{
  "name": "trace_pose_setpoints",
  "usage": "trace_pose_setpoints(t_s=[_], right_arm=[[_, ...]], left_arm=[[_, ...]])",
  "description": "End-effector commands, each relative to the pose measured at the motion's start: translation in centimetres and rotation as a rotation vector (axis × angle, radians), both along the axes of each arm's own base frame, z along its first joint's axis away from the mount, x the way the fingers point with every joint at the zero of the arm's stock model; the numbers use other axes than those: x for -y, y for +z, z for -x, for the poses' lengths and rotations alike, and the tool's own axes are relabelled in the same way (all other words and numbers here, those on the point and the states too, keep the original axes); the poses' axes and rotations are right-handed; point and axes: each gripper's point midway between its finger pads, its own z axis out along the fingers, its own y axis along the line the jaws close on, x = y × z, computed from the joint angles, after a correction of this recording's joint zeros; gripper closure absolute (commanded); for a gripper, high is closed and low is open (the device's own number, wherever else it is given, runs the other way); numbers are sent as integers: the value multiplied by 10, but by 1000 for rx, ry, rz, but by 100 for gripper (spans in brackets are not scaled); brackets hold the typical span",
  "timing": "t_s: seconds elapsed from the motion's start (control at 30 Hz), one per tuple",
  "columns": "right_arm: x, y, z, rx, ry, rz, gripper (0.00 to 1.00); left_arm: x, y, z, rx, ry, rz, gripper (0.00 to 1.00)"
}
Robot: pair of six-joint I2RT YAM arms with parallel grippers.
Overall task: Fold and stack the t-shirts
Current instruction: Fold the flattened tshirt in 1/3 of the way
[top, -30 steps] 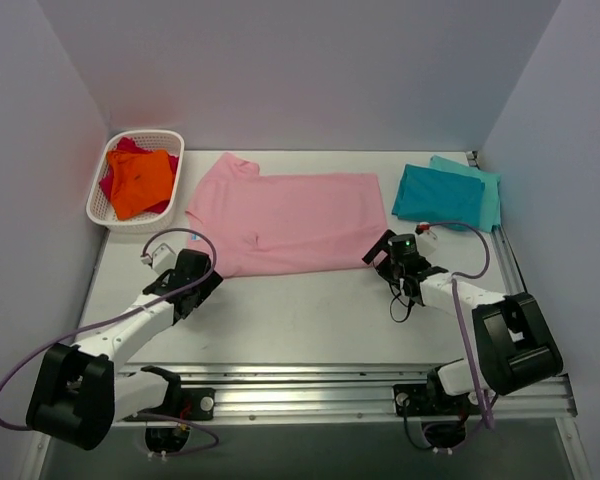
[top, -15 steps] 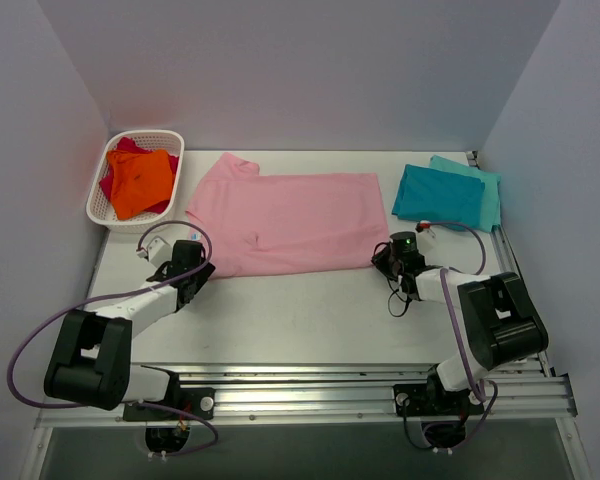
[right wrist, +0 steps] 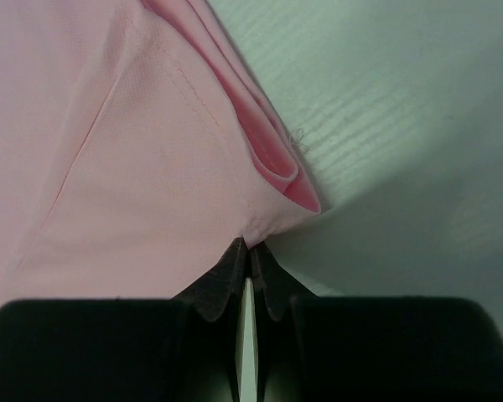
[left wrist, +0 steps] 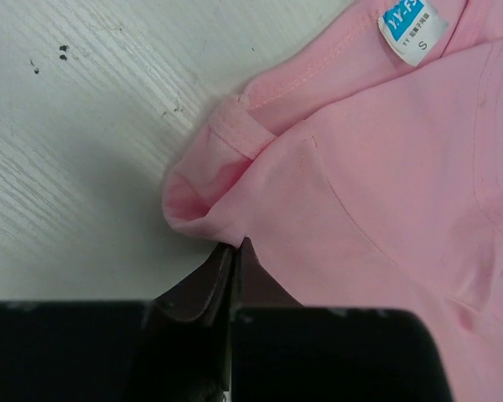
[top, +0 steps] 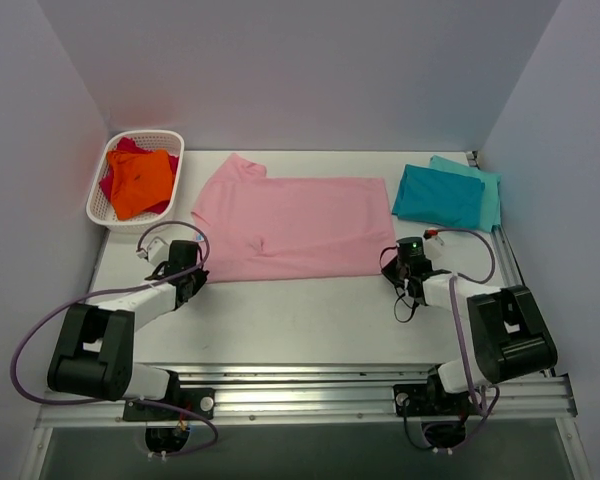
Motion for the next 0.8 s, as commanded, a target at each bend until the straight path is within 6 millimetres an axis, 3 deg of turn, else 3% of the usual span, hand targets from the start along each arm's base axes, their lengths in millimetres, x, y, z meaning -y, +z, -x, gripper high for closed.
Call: trace_pose_setpoints(t_s=[0.0, 0.2, 0.33, 0.47, 0.6, 0.67, 0.7, 0.77], right_arm=[[22, 1, 24, -52, -45, 75, 100], [34, 36, 38, 7, -75, 99, 100], [39, 42, 50, 5, -79, 111, 100], [41, 36, 63, -13, -75, 109, 100], [37, 28, 75, -55, -54, 93, 97], [36, 25, 80, -71, -44, 88, 55], [37, 25, 82, -74, -44, 89, 38], [40, 31, 86, -65, -50, 98, 9]], left_arm=[[2, 1, 7, 1, -23, 14, 98], [8, 8, 24, 15, -53, 45, 98], [14, 13, 36, 19, -72, 61, 98], [17, 17, 49, 19, -88, 71, 96], [24, 25, 61, 23, -120, 111, 61], [29, 31, 68, 27, -139, 132, 41], [33, 33, 70, 28, -155, 147, 24], [38, 43, 77, 44, -183, 165, 15]])
